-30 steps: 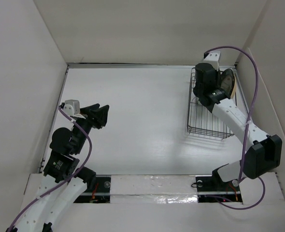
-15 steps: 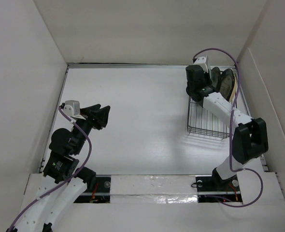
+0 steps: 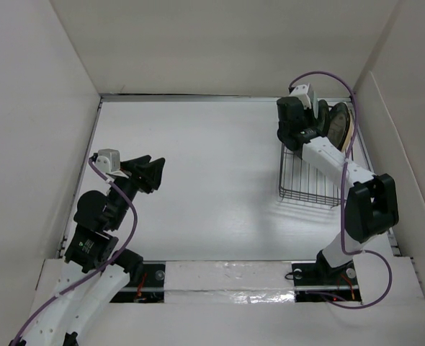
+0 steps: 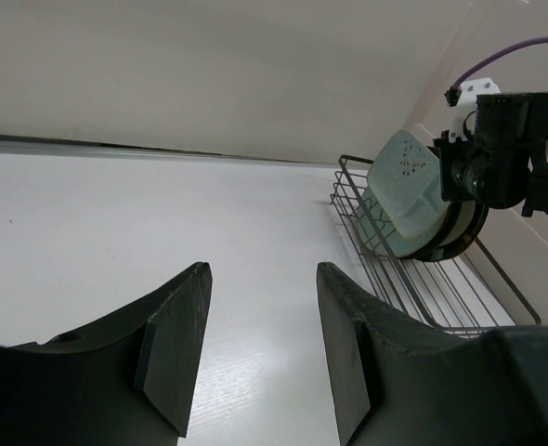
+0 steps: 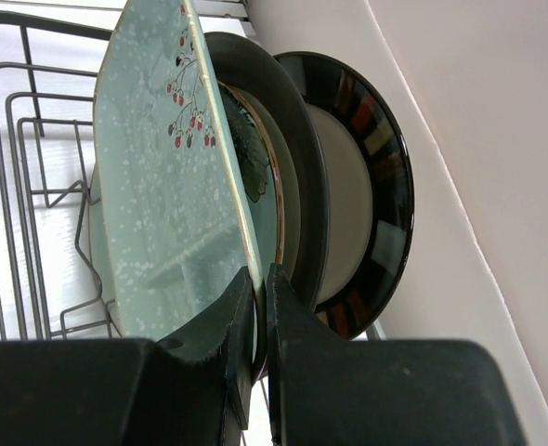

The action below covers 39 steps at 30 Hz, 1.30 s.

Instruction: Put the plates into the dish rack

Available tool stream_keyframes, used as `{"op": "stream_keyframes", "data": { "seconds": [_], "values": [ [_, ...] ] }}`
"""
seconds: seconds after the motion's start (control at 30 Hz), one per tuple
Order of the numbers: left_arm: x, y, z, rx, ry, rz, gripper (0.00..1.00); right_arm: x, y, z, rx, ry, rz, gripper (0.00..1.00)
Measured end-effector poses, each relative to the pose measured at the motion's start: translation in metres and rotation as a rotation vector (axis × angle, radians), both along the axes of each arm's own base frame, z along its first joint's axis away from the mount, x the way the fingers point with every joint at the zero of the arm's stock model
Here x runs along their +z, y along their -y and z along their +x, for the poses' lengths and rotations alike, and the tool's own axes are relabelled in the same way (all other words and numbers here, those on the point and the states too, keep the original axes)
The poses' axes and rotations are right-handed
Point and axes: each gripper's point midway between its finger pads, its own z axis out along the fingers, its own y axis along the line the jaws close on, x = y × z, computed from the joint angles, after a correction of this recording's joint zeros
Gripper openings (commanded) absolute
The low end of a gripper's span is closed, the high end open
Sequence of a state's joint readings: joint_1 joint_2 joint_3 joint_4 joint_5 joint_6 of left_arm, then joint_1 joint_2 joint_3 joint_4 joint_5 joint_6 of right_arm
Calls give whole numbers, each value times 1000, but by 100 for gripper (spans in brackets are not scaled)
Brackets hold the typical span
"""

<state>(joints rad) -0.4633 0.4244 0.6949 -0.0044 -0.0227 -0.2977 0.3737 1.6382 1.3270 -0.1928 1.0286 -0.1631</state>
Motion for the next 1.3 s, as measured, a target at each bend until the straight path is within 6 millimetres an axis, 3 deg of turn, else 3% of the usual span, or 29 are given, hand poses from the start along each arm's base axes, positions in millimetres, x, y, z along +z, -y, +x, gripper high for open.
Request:
{"op": "stream_keyframes", "data": {
  "seconds": [0.3, 0.6, 0.67, 0.73, 0.77, 0.83, 0.87, 0.93, 0.97, 1.07, 1.17, 1.3],
  "values": [
    [-1, 1, 1, -5, -4, 3, 46, -4, -3, -1, 3, 4, -6, 0],
    [-2, 2, 2, -5, -7, 4, 46, -63, -22, -9, 53, -81, -2, 0],
    [-3, 2, 3, -5, -14, 7, 46, -67, -25, -9, 44, -63, 5, 0],
    [-5, 3, 4, -5, -19, 10, 47, -68, -26, -10, 37, -45, 16, 6],
    [-5, 3, 4, -5, -21, 11, 47, -70, -26, -10, 32, -37, 22, 25],
    [-7, 4, 5, -5, -25, 12, 47, -75, -27, -11, 20, -22, 43, 45],
    [-7, 4, 6, -5, -28, 14, 47, -78, -29, -11, 13, -14, 53, 60],
    [-10, 5, 8, -4, -37, 17, 47, -84, -31, -12, 1, -6, 72, 70],
    [-11, 5, 9, -5, -41, 19, 47, -86, -32, -12, -2, -3, 81, 81],
    [-15, 7, 12, -3, -58, 26, 49, -89, -34, -13, -4, 9, 115, 92],
    [-19, 8, 15, 0, -70, 32, 52, -78, -40, -16, 19, 41, 169, 100],
    [-23, 8, 18, 7, -84, 39, 56, -28, -58, -25, 107, 160, 291, 100]
  ]
}}
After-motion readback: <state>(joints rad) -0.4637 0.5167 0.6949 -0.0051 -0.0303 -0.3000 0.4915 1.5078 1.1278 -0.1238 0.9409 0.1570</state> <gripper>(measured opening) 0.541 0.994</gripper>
